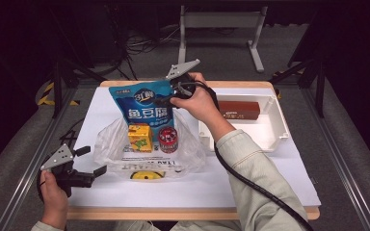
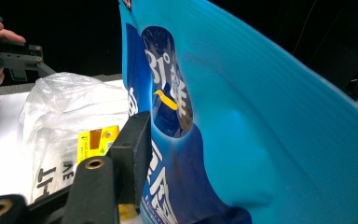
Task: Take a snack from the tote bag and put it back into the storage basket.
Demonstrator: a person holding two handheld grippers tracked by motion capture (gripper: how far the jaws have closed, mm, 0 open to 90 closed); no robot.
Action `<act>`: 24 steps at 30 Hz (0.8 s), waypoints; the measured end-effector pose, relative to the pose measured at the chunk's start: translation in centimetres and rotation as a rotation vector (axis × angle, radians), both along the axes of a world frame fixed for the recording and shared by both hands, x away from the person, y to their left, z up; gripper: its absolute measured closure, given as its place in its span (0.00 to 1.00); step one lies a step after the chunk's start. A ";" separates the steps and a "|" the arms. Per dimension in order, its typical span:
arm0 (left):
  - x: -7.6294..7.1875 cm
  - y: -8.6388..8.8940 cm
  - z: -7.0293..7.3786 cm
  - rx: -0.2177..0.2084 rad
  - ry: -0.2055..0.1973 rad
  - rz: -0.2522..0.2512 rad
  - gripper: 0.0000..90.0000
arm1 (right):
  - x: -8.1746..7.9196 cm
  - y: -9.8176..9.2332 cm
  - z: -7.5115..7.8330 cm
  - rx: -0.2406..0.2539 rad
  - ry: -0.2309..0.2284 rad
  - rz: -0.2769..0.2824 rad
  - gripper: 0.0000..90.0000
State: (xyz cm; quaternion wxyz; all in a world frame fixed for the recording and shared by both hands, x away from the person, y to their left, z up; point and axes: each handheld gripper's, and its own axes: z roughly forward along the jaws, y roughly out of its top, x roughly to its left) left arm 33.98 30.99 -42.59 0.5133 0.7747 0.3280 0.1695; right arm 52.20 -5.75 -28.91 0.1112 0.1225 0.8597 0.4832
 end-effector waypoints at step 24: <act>0.0 0.0 0.0 -0.004 -0.001 0.002 0.01 | -1.2 0.6 0.2 -0.063 -0.040 -0.018 0.99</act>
